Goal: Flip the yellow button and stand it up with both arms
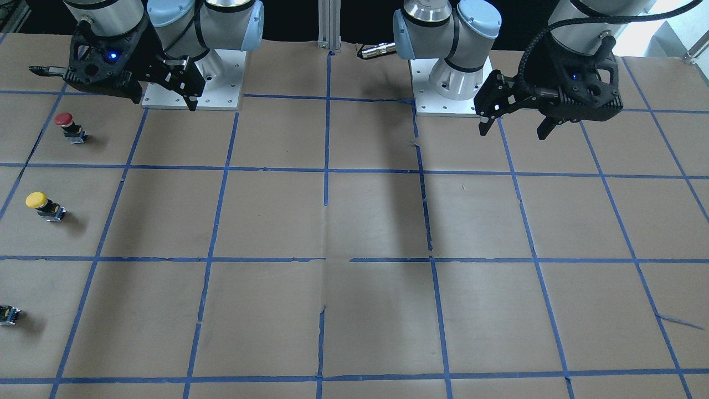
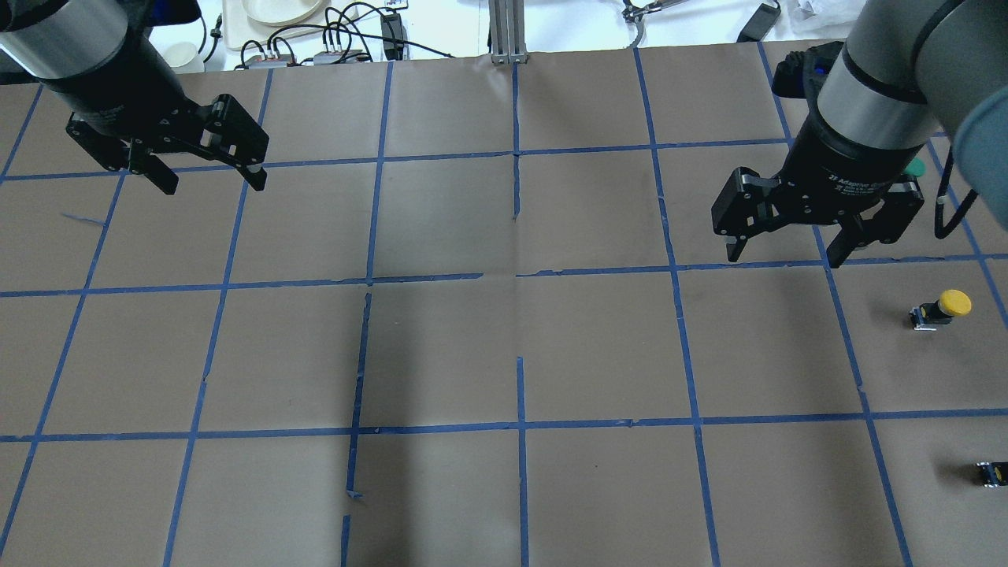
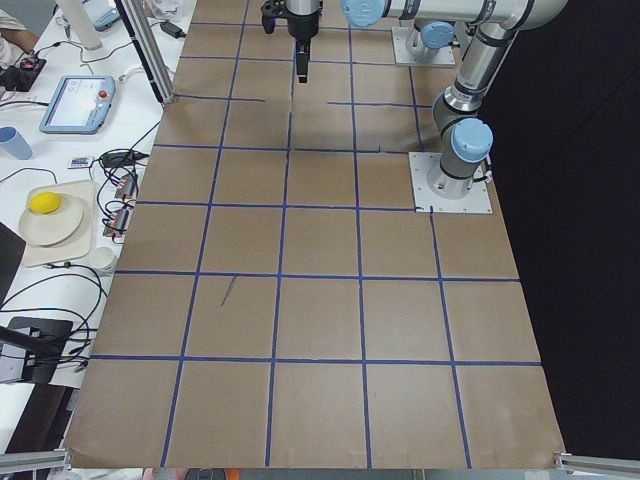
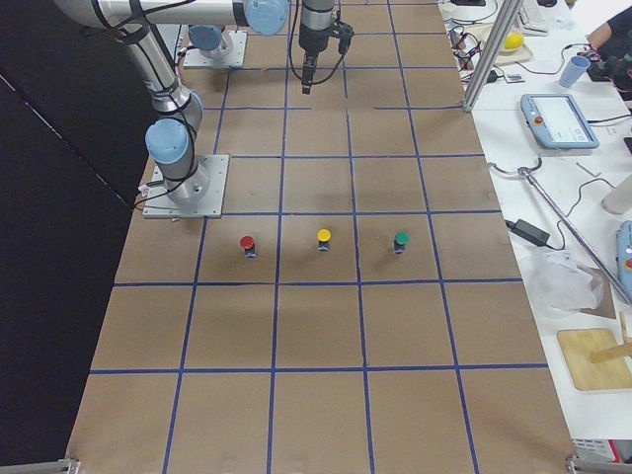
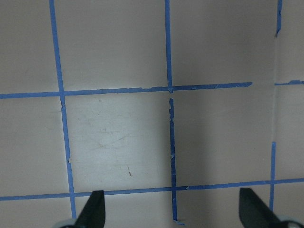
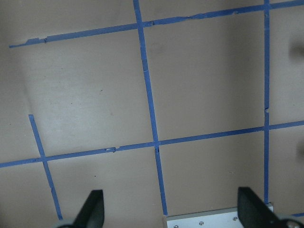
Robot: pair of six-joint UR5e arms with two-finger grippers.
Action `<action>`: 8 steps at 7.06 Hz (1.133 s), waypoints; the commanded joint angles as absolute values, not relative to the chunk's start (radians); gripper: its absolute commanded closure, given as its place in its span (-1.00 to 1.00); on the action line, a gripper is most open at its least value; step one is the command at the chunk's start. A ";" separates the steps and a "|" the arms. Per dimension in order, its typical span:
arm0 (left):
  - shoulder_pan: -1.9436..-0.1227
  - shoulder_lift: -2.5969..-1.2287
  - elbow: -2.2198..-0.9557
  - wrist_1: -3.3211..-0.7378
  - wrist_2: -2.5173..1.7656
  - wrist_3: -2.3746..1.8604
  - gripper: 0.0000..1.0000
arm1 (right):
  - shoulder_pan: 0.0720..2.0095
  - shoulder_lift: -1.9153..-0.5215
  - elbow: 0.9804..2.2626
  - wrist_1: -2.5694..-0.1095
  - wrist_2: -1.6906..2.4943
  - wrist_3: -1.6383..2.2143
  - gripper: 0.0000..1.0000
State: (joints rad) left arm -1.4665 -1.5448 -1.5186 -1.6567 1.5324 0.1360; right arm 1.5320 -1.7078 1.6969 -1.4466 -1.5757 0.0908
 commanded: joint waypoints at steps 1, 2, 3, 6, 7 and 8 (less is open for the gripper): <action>-1.466 -1.545 -1.519 -1.655 1.534 0.137 -0.99 | 1.520 -1.703 1.703 -1.459 -1.566 0.077 -1.00; -1.466 -1.545 -1.519 -1.655 1.534 0.137 -0.99 | 1.528 -1.700 1.706 -1.488 -1.568 0.095 -1.00; -1.466 -1.545 -1.519 -1.655 1.534 0.137 -0.99 | 1.535 -1.701 1.706 -1.502 -1.556 0.088 -1.00; -1.470 -1.539 -1.517 -1.664 1.546 0.127 -0.99 | 1.577 -1.698 1.707 -1.506 -1.568 0.086 -1.00; -1.470 -1.539 -1.511 -1.666 1.546 0.127 -0.99 | 1.566 -1.701 1.706 -1.509 -1.571 0.071 -1.00; -1.473 -1.537 -1.517 -1.672 1.546 0.126 -0.99 | 1.563 -1.701 1.706 -1.509 -1.571 0.063 -1.00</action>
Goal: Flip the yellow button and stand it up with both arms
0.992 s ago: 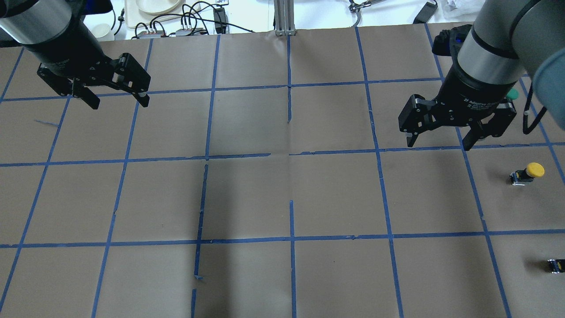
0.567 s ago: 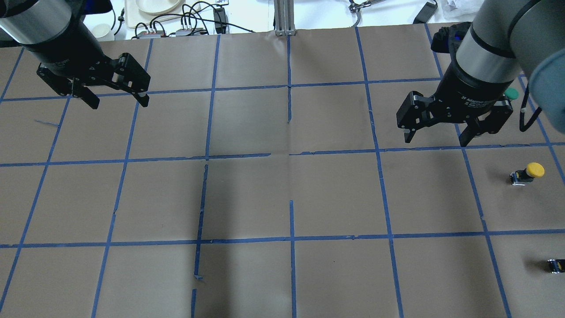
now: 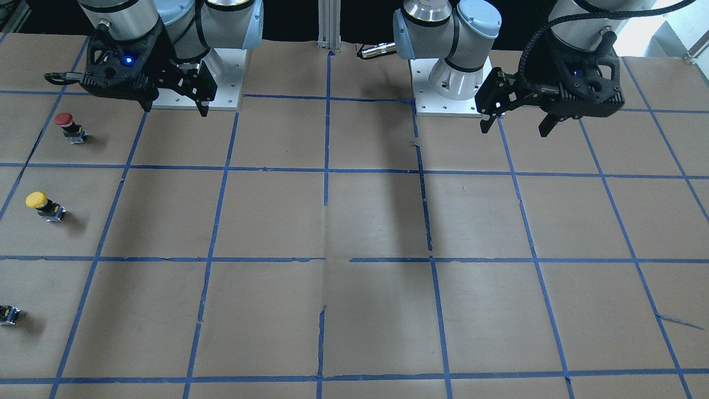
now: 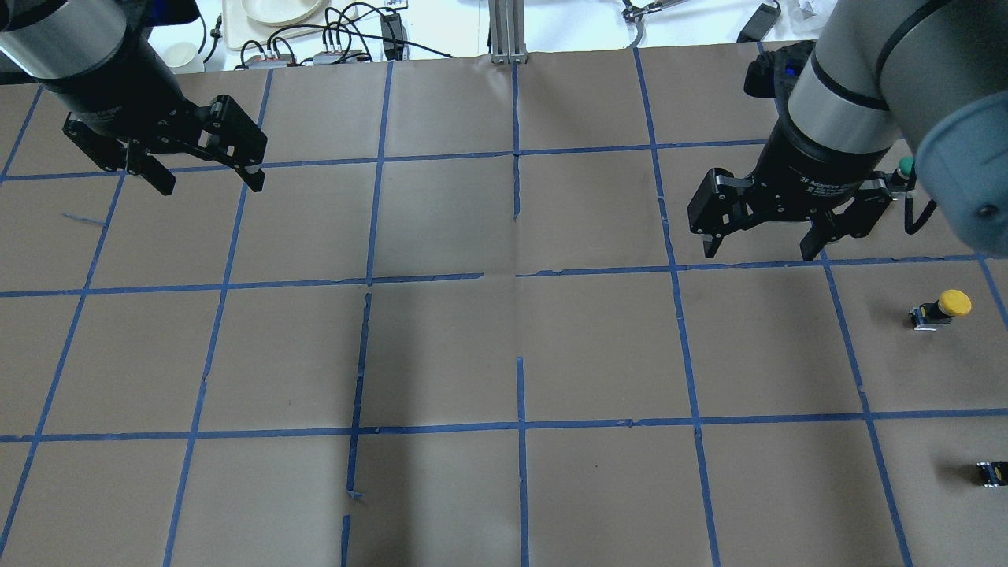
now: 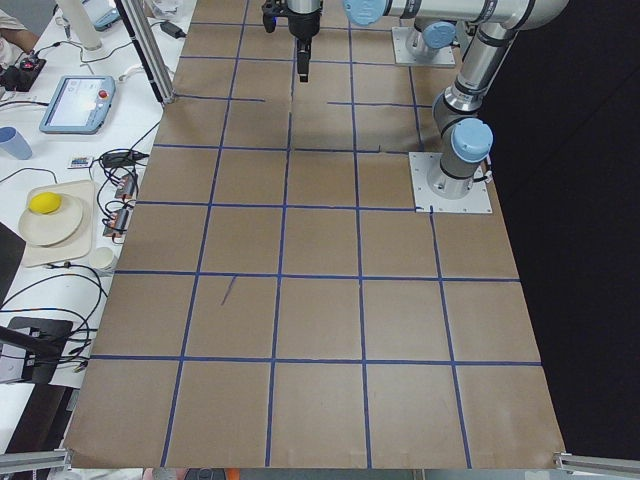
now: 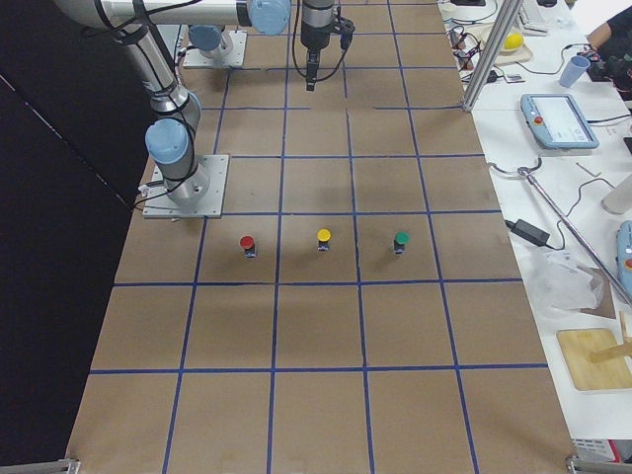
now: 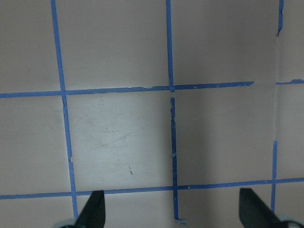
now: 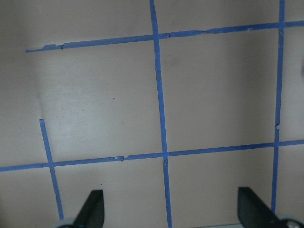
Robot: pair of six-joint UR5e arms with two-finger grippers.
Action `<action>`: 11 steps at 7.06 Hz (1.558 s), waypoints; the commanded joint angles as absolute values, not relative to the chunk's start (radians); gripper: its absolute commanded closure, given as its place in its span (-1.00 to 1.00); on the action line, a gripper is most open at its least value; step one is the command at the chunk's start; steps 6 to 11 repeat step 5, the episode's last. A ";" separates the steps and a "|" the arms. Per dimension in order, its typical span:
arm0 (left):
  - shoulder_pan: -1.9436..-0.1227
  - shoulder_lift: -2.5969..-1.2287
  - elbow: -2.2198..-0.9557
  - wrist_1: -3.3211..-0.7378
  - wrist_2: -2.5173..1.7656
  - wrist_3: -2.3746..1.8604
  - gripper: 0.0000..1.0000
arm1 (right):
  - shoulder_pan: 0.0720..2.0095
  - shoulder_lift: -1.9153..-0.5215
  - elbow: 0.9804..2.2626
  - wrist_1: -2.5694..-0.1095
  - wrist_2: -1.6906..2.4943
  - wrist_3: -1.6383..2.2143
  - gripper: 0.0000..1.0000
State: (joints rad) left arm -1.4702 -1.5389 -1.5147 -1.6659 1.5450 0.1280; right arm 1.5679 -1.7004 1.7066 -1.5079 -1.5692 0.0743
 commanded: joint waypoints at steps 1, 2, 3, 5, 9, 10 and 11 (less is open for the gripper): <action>-1.477 -1.543 -1.505 -1.718 1.546 0.126 -0.99 | 1.563 -1.700 1.707 -1.511 -1.569 0.064 -1.00; -1.480 -1.554 -1.496 -1.729 1.546 0.124 -0.99 | 1.563 -1.700 1.707 -1.509 -1.569 0.066 -1.00; -1.485 -1.543 -1.508 -1.733 1.545 0.129 -0.99 | 1.563 -1.701 1.707 -1.509 -1.571 0.067 -1.00; -1.485 -1.560 -1.494 -1.714 1.555 0.129 -0.99 | 1.563 -1.703 1.709 -1.511 -1.571 0.069 -1.00; -1.485 -1.560 -1.494 -1.714 1.555 0.129 -0.99 | 1.563 -1.703 1.709 -1.511 -1.571 0.069 -1.00; -1.485 -1.560 -1.494 -1.714 1.555 0.129 -0.99 | 1.563 -1.703 1.709 -1.511 -1.571 0.069 -1.00; -1.485 -1.560 -1.494 -1.714 1.555 0.129 -0.99 | 1.563 -1.703 1.709 -1.511 -1.571 0.069 -1.00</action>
